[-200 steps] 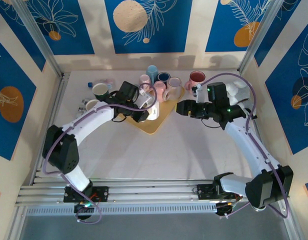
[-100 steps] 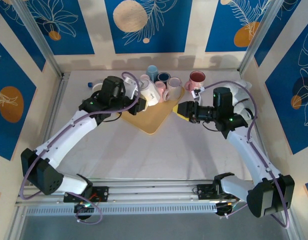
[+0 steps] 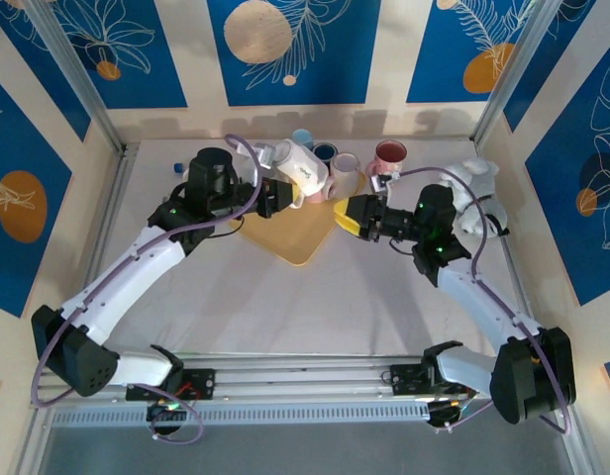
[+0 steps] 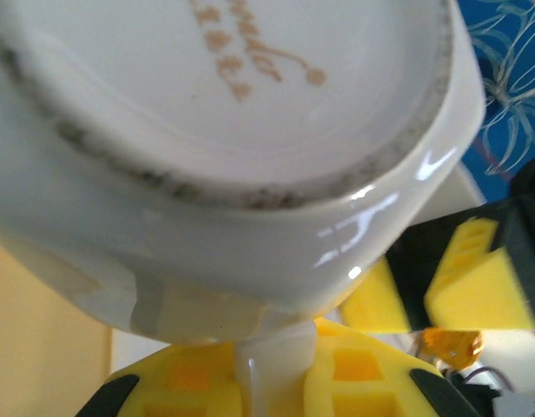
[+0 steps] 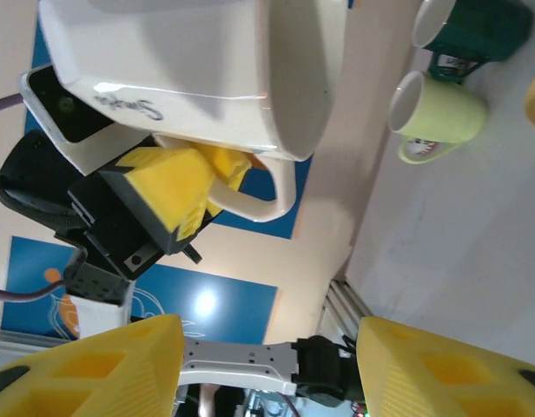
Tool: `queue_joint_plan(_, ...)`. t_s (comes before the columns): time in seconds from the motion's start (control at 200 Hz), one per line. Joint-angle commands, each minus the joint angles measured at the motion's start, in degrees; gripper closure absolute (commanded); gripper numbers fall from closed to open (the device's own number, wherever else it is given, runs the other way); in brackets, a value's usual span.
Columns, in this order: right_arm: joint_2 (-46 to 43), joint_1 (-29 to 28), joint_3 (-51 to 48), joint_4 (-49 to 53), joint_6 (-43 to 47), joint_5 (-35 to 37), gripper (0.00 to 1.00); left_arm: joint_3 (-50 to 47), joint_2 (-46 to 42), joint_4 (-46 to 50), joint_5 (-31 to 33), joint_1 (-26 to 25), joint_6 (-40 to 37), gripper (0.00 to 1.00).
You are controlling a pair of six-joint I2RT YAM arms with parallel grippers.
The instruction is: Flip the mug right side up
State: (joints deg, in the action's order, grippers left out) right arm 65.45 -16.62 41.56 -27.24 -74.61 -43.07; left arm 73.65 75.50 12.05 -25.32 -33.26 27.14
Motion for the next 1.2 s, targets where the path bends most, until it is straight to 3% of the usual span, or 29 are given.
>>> queue_joint_plan(0.0,1.73,-1.84,-1.78,-15.09,-7.65,2.68,0.45,0.18,-2.57,-12.60,-3.18,-0.41,4.67,1.00)
queue_joint_plan(0.405,5.83,-7.17,-3.45,-31.60,-16.56,13.81,0.45,-0.76,-1.42,-20.24,-4.44,-0.42,9.88,1.00)
queue_joint_plan(0.815,13.33,-9.30,0.13,-42.13,-20.26,15.40,0.49,-1.14,-0.38,-23.63,-4.52,-0.46,12.40,1.00)
queue_joint_plan(1.195,19.28,-10.52,4.44,-48.67,-22.72,17.12,0.58,-1.57,0.59,-25.67,-4.62,-0.49,13.27,1.00)
